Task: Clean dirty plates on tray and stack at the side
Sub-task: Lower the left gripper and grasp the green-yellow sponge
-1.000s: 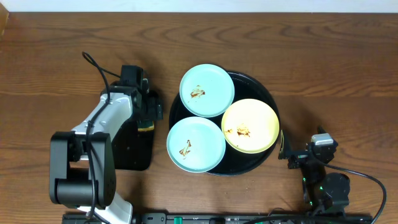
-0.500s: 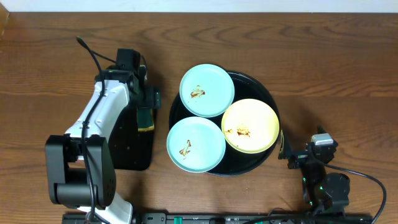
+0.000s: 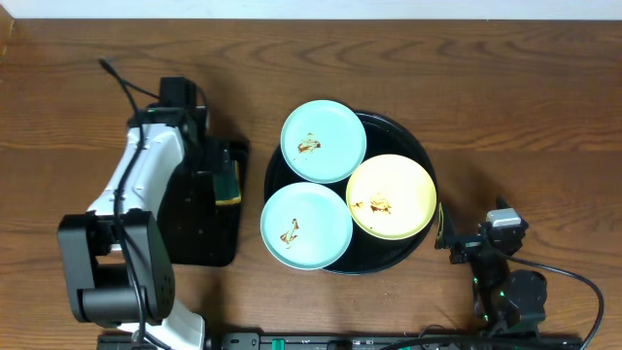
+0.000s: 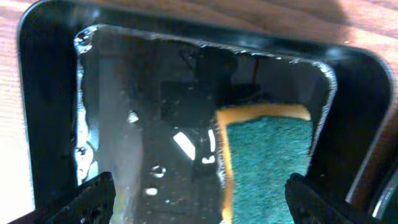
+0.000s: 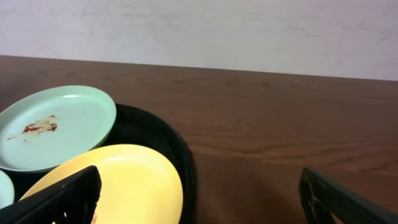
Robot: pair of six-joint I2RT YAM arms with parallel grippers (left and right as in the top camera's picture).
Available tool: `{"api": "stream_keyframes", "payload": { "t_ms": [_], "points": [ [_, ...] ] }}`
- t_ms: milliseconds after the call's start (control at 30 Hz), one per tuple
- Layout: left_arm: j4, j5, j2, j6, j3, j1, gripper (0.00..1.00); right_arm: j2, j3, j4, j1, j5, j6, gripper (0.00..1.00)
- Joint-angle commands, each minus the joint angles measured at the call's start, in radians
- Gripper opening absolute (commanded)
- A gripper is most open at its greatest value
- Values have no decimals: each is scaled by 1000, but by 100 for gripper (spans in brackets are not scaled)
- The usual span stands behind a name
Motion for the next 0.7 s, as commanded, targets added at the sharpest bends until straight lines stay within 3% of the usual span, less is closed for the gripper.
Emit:
{"api": "stream_keyframes", "payload": {
  "t_ms": [0,667],
  "points": [
    [-6,33,0,26,15,-6,89,-5,-1,-4,10,-3,-2,99],
    [5,111,137,26,15,-52,86,-5,-1,-4,10,-4,-2,99]
  ]
}}
